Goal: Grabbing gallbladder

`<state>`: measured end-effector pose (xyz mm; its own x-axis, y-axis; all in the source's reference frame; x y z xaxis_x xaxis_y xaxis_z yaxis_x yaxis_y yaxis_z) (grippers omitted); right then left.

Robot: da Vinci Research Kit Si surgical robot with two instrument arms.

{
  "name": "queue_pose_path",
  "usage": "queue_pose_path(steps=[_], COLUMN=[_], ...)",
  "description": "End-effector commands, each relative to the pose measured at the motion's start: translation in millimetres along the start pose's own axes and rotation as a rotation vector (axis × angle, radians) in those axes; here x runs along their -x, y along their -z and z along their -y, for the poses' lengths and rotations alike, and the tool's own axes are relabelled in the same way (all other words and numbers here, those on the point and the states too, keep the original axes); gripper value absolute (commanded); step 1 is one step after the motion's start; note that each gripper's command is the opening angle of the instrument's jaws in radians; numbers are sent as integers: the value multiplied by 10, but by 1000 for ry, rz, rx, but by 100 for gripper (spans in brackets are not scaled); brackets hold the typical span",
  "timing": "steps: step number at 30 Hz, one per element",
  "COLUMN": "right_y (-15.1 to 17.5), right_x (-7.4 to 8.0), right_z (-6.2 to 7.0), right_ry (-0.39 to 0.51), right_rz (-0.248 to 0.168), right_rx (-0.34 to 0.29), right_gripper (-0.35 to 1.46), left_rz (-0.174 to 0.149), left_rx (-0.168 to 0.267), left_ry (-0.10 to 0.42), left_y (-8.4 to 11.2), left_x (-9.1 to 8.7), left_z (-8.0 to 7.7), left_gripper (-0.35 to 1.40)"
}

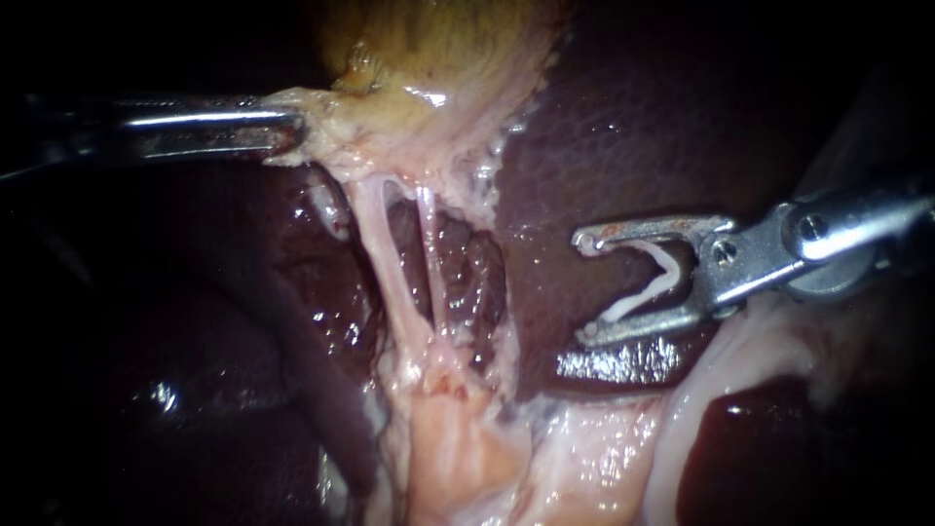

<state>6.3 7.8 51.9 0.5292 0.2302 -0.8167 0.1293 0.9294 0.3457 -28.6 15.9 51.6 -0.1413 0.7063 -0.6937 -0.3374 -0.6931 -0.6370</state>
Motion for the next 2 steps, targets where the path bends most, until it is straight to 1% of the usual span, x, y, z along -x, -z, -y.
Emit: queue_pose_path(steps=[1,2], right_y=[0,0], right_x=[0,0], right_z=[0,0], right_ry=[0,0], right_rz=[0,0], right_rx=[0,0], right_gripper=[44,44], left_rz=[-1,-1], left_rx=[-1,-1], left_ry=[0,0], left_y=[-1,-1], left_x=[1,1], left_z=[0,0], left_gripper=[-35,-35])
